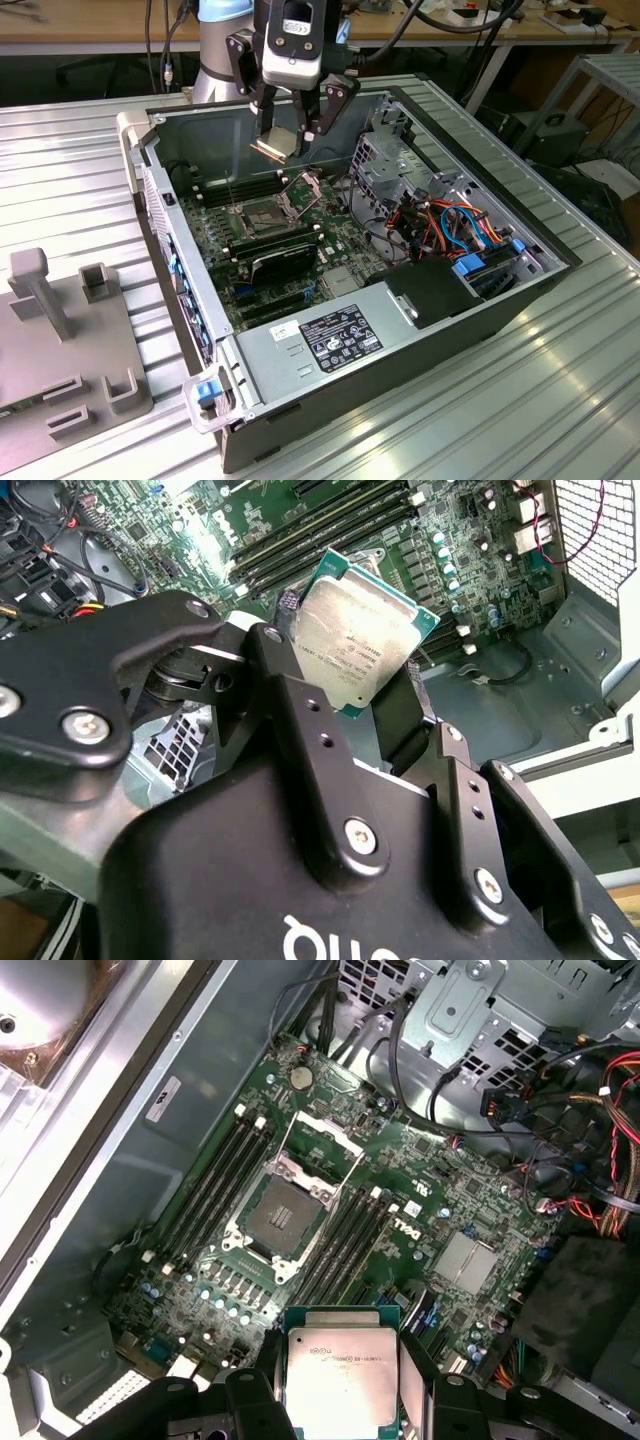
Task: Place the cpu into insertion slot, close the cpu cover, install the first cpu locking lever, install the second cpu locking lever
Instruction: 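Place the cpu into insertion slot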
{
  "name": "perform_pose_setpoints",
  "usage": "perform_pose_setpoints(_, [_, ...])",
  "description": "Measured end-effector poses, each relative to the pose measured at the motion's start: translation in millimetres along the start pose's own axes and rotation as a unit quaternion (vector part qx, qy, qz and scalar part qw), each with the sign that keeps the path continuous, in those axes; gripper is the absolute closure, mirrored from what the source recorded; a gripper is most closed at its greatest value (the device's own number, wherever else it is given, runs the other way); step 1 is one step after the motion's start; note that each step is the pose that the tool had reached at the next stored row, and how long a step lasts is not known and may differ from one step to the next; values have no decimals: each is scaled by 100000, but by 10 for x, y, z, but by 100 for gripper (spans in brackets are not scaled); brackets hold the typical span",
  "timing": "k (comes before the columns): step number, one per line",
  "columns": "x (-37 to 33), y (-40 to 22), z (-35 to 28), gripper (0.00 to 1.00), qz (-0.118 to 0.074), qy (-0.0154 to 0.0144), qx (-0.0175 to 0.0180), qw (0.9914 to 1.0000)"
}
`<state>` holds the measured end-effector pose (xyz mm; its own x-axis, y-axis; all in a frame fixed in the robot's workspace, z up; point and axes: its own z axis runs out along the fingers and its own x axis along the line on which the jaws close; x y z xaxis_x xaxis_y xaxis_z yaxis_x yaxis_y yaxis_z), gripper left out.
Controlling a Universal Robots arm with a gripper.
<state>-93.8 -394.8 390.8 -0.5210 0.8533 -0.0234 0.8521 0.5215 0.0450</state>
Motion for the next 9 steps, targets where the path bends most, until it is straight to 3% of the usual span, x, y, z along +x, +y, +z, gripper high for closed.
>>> perform_pose_setpoints(9, [0, 0, 4, 45, 3589, -159, 83, 99935])
